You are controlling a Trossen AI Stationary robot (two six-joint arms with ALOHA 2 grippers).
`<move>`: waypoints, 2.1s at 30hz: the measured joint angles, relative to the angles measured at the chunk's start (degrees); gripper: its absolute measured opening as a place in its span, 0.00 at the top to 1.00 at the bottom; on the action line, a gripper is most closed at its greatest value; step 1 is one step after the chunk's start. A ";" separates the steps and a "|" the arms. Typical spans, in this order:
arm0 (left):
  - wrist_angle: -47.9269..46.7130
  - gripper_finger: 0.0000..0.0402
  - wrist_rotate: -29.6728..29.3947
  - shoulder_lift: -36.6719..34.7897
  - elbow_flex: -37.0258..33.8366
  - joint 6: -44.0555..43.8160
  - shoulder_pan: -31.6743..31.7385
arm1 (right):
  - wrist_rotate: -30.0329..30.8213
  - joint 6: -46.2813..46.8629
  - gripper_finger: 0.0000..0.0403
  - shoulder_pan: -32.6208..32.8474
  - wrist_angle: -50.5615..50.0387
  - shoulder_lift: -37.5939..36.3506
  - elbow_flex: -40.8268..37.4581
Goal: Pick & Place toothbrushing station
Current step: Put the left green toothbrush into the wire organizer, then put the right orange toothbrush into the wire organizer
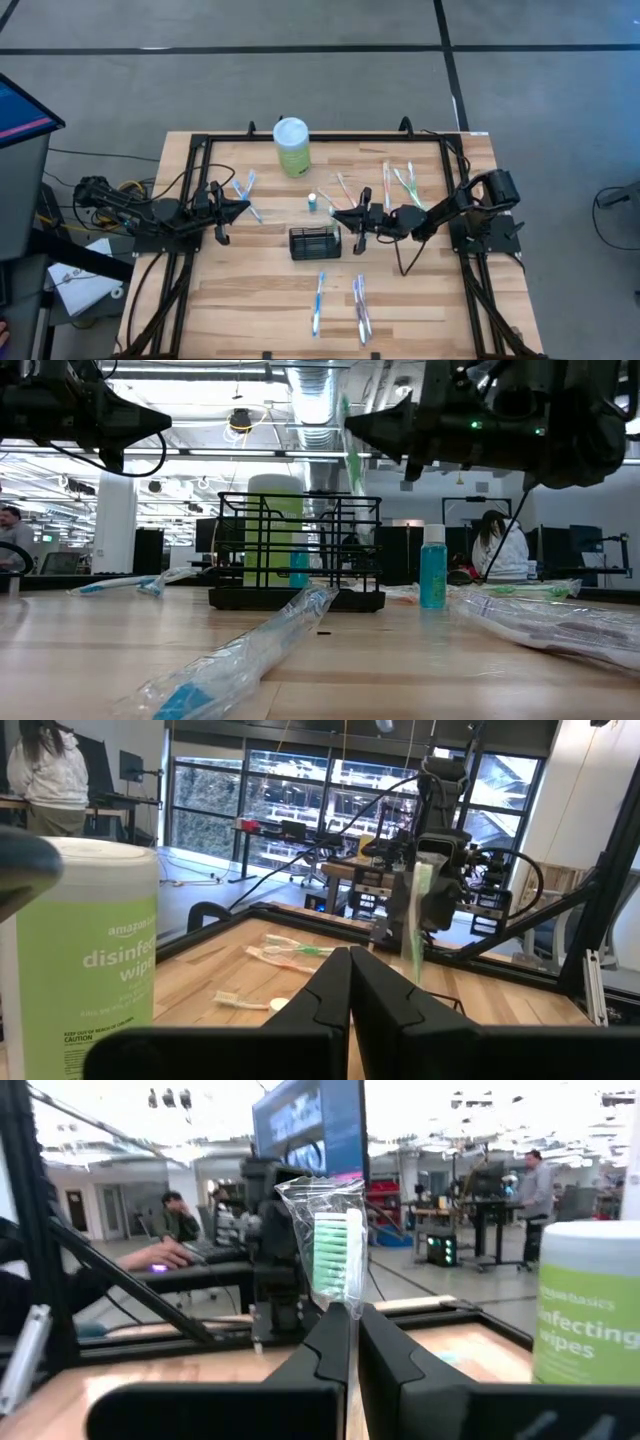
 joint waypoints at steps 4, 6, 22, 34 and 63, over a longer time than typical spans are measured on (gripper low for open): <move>0.00 1.00 0.00 0.00 0.01 -0.02 0.01 | 0.01 -0.70 1.00 -0.01 0.44 -0.02 -0.50; 0.00 1.00 0.00 0.00 -0.01 -0.02 0.01 | 0.05 -0.70 1.00 -0.01 0.48 -0.02 -0.50; 0.03 1.00 0.02 0.34 -0.01 -0.04 0.01 | 2.89 -0.27 1.00 1.08 2.30 9.35 2.98; 0.51 1.00 -0.84 3.65 -0.01 -0.06 0.02 | 2.88 -1.34 0.95 0.95 2.87 8.83 2.63; 1.52 1.00 -1.10 3.76 -0.01 -0.06 0.01 | 7.78 -0.87 0.53 1.53 0.21 8.83 2.52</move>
